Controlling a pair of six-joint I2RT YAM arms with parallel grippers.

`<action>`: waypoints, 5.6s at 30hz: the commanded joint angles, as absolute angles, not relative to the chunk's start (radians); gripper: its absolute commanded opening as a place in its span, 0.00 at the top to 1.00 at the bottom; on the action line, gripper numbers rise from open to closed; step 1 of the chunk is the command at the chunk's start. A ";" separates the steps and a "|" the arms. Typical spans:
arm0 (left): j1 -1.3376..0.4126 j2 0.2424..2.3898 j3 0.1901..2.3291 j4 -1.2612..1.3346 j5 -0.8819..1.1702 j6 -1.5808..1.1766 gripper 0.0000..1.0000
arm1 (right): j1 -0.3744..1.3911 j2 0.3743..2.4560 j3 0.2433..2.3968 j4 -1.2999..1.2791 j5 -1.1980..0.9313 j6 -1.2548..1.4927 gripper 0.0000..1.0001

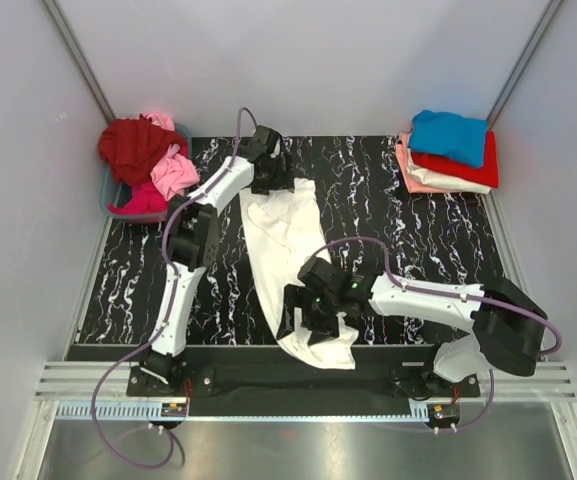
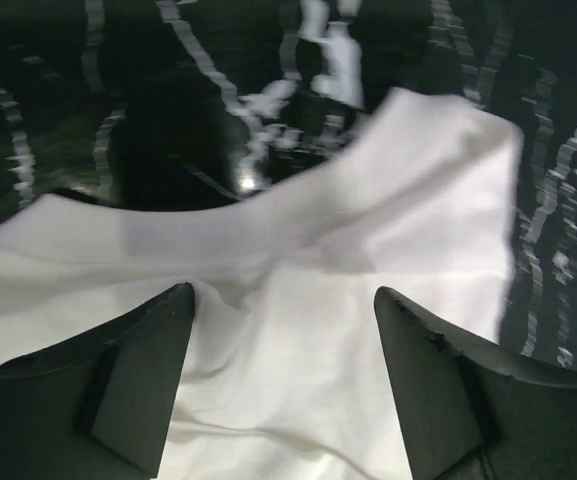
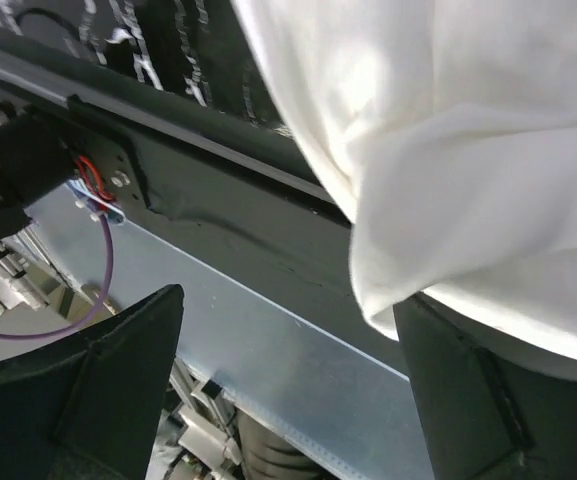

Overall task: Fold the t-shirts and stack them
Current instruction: Fold the tshirt

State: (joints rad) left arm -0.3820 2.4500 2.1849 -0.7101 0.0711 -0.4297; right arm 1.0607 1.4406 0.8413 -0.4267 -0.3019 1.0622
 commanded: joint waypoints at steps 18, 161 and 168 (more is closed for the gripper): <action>-0.353 1.354 1.416 -0.778 0.137 -0.385 0.01 | 0.566 1.832 1.672 -0.834 -0.089 0.488 0.05; -1.264 1.358 0.597 -0.238 -0.270 -1.192 0.39 | 0.851 0.884 0.554 -0.848 0.055 1.127 1.00; -1.264 1.400 0.632 -0.261 -0.285 -1.184 0.65 | 0.851 0.881 0.543 -0.836 0.041 1.120 1.00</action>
